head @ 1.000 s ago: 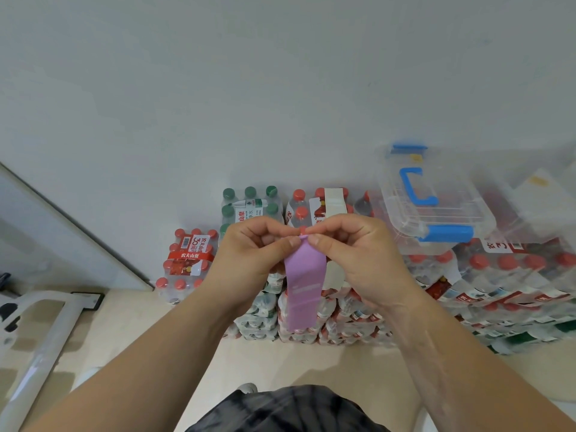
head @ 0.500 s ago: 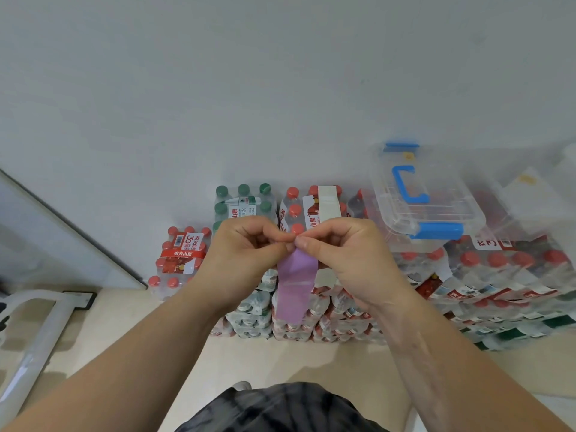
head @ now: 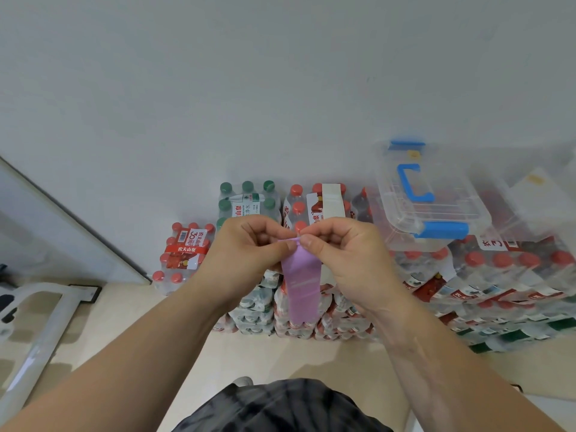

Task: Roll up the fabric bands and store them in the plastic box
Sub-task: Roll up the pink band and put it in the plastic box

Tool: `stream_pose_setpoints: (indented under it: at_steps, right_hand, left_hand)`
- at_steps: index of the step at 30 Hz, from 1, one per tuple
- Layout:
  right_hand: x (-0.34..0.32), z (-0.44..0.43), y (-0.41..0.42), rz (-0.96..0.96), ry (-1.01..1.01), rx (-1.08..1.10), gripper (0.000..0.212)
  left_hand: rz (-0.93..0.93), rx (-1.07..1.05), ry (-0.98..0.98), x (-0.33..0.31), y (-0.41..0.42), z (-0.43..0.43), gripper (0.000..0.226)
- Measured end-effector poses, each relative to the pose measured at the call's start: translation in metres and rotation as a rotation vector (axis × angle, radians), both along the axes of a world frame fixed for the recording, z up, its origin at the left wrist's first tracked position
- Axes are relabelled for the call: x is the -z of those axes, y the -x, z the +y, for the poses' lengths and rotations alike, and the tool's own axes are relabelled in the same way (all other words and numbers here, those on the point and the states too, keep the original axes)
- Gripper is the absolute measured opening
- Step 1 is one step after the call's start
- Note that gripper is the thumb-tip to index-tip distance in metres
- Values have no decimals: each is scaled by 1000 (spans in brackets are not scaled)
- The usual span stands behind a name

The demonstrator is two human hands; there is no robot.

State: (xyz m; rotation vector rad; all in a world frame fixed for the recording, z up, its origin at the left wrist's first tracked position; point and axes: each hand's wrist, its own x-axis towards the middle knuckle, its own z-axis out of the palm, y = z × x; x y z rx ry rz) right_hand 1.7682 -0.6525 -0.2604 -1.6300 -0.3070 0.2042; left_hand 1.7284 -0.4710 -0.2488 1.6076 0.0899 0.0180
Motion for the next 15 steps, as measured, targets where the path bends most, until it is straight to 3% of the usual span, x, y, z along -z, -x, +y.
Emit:
stream_pose_setpoints:
  at_steps: [7,15]
  right_hand:
    - [-1,-5,2,16,-33,-41,19]
    - [1,-7,11,-12,-50,-84,28]
  left_hand:
    - [-48,-64,-93,1,3,0,5]
    - [-98,74,-177,-16,10,3,17]
